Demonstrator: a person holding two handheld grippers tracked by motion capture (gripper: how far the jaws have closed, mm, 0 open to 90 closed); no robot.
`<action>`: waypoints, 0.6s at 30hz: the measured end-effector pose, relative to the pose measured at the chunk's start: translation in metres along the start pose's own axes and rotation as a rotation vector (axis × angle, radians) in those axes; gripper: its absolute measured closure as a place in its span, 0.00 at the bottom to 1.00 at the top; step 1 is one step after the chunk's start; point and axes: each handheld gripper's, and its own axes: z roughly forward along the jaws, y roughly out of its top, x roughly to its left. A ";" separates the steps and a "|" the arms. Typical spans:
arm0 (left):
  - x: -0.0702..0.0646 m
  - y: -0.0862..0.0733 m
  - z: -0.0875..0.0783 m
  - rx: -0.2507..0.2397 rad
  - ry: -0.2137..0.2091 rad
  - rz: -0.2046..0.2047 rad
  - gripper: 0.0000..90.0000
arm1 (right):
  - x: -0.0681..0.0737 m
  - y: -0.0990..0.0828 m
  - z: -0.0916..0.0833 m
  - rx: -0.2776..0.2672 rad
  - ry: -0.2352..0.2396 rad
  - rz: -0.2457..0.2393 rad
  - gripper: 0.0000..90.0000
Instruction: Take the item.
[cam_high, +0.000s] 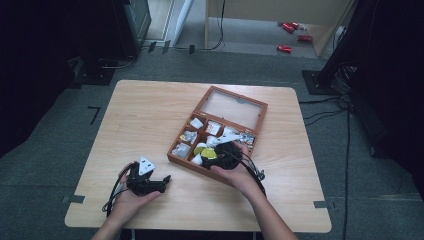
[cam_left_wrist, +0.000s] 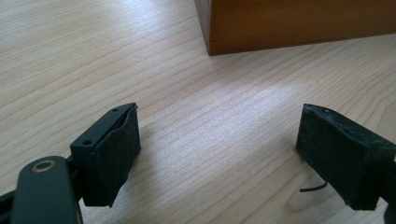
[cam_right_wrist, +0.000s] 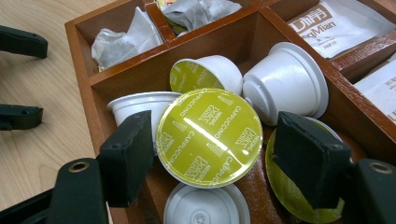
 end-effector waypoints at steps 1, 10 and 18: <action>0.000 0.000 0.000 0.000 0.000 0.000 0.16 | 0.000 0.000 0.001 0.004 -0.001 0.001 0.32; 0.000 0.000 0.000 0.002 0.000 0.003 0.16 | 0.001 0.003 0.005 0.044 -0.015 -0.011 0.32; 0.000 0.000 0.000 0.002 0.000 0.003 0.16 | 0.001 0.004 0.007 0.065 -0.017 -0.006 0.33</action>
